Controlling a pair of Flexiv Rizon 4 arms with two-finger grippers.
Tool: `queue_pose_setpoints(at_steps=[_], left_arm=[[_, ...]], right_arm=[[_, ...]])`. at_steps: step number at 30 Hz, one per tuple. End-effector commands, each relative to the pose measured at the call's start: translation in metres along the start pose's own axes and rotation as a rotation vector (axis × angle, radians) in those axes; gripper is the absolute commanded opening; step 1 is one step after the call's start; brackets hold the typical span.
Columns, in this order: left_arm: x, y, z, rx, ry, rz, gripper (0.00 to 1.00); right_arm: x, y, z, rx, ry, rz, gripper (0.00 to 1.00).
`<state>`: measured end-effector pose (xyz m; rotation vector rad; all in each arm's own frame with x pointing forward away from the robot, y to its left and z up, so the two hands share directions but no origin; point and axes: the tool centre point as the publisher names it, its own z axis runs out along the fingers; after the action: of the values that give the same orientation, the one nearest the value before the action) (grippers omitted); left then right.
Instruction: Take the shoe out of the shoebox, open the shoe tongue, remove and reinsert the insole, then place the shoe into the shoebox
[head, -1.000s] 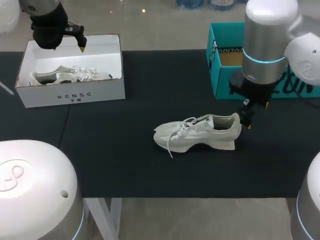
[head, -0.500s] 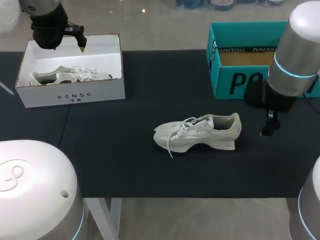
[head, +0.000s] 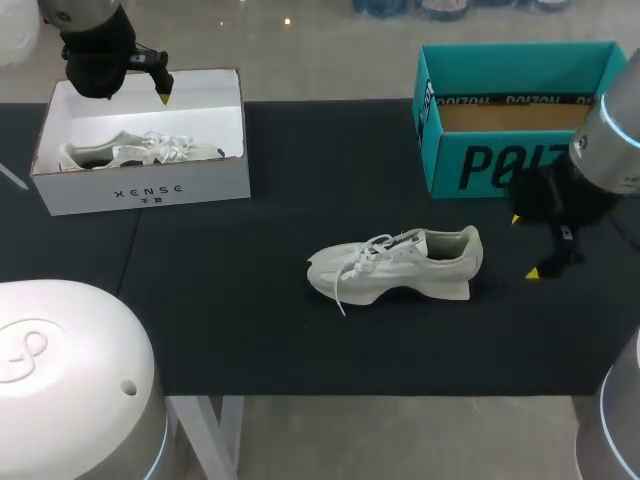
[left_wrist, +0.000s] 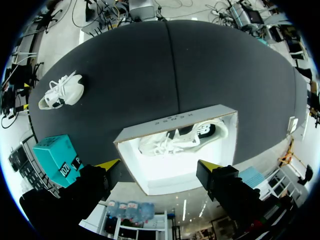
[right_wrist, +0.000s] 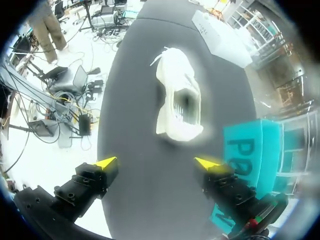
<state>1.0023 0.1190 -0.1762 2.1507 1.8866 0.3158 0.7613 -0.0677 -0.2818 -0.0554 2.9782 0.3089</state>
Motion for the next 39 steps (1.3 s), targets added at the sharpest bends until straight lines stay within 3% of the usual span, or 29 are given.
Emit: queue_pose_setpoints(at_steps=[1, 7, 15, 20, 28, 39], left_arm=[[0.0, -0.001, -0.001, -0.001, 0.001, 0.001, 1.0], [0.0, -0.001, -0.001, -0.001, 0.001, 0.001, 1.0], [0.0, -0.001, -0.001, -0.001, 0.001, 0.001, 1.0], [0.0, -0.001, -0.001, -0.001, 0.001, 0.001, 1.0], [0.0, -0.001, -0.001, -0.001, 0.001, 0.001, 1.0], [0.0, -0.001, -0.001, -0.001, 0.001, 0.001, 1.0]], right_arm=[[-0.001, -0.009, -0.008, -0.388, 0.098, 0.136, 1.0], [-0.003, -0.025, -0.01, -0.505, 0.168, 0.259, 1.0], [-0.004, -0.044, 0.009, -0.854, 0.242, 0.27, 1.0], [-0.001, -0.046, 0.018, -0.942, 0.212, 0.263, 1.0], [0.003, -0.035, 0.024, -0.984, 0.165, 0.228, 1.0], [0.003, -0.03, 0.036, -0.963, 0.143, 0.213, 1.0]])
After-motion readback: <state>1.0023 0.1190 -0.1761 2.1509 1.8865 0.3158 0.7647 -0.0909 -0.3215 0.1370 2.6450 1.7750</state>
